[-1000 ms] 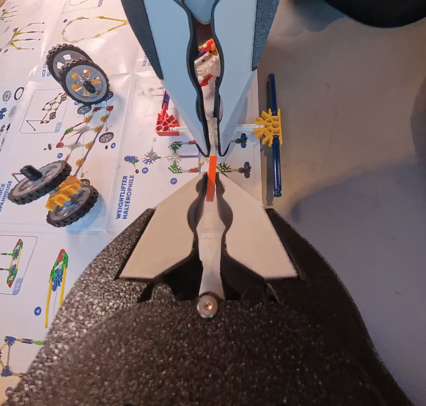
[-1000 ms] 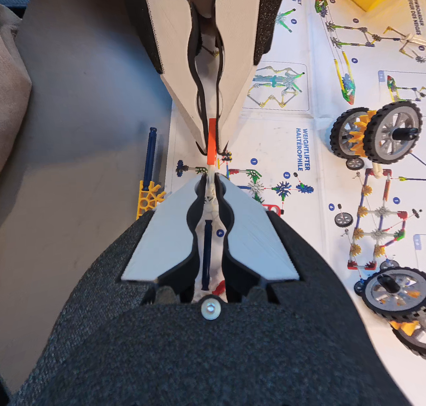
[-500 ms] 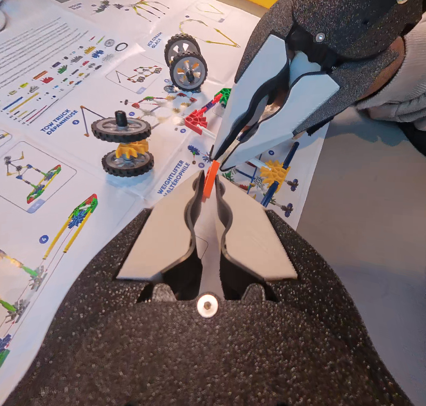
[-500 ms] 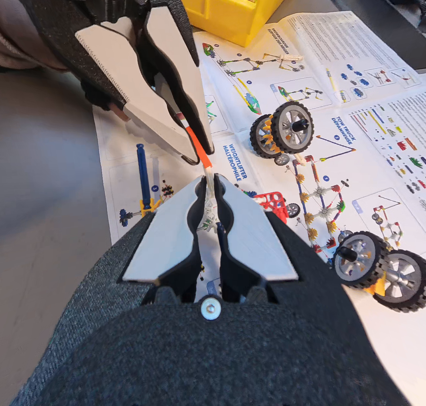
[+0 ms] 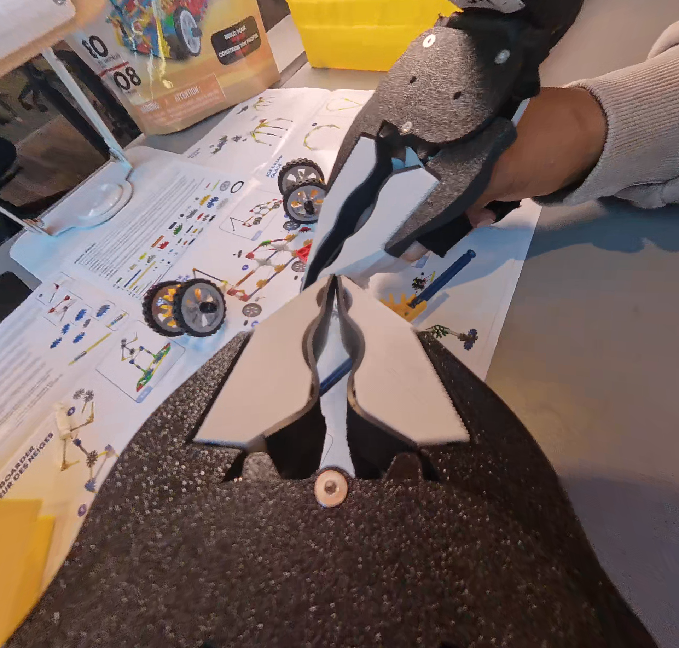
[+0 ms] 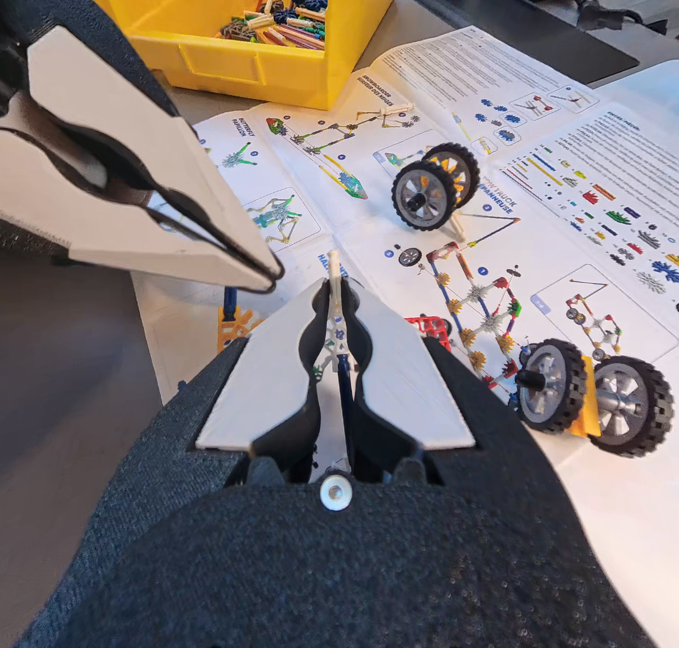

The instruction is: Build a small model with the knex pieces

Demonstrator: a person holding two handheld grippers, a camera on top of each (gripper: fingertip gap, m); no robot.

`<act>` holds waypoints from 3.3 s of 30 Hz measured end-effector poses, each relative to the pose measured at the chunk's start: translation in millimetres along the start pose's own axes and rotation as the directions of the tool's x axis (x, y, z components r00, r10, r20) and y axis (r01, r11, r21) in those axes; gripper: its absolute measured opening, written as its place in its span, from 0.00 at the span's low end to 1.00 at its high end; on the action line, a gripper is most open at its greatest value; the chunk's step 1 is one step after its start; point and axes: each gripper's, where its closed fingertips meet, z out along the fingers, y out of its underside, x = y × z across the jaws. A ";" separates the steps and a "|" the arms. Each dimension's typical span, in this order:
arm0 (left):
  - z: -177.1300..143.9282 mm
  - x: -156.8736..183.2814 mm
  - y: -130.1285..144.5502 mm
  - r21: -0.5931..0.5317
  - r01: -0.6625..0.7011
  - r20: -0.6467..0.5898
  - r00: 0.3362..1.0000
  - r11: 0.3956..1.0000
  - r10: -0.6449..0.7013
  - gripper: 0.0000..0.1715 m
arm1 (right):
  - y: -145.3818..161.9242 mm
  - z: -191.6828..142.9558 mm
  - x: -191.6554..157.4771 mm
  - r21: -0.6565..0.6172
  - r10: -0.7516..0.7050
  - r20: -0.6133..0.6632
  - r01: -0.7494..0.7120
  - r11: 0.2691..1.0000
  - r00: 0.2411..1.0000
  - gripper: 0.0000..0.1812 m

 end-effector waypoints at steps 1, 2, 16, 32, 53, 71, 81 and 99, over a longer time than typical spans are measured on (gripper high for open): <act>-1.7 -5.1 -1.1 0.010 0.026 0.000 1.000 1.000 -0.026 0.00 | 1.2 -0.5 -1.8 -0.002 -0.002 0.006 0.002 1.000 1.000 0.02; -3.4 -9.4 -1.5 0.022 0.065 -0.007 0.998 0.998 -0.065 0.00 | 2.9 0.2 -3.8 -0.009 -0.009 0.011 0.009 1.000 1.000 0.02; -3.2 -14.9 10.5 0.015 0.119 -0.025 0.993 0.993 -0.119 0.00 | -1.3 3.3 -15.4 0.005 -0.068 0.031 0.068 0.998 0.997 0.09; -21.1 -61.4 10.8 0.108 0.154 0.061 0.985 0.982 -0.161 0.10 | -66.3 -297.2 202.2 0.266 0.085 -0.525 0.069 0.962 0.847 0.14; -24.6 -55.9 21.7 -0.007 0.240 0.201 0.951 0.971 -0.234 0.19 | 134.8 -212.6 380.8 -0.238 0.124 -0.363 -0.221 0.946 0.923 0.23; -21.0 -59.0 27.5 0.045 0.286 0.180 0.940 0.957 -0.290 0.18 | 109.7 -244.4 372.1 -0.148 0.029 -0.388 -0.093 0.985 0.921 0.00; -17.7 -28.4 -30.7 0.171 0.263 -0.040 0.965 0.950 -0.260 0.25 | -52.2 -265.3 200.3 0.236 -0.279 -0.290 0.351 0.906 0.915 0.00; -132.2 16.7 -110.5 0.607 0.189 -0.187 0.978 0.772 -0.092 0.04 | -130.8 -112.0 -113.0 0.569 -0.444 0.383 0.172 0.804 0.810 0.00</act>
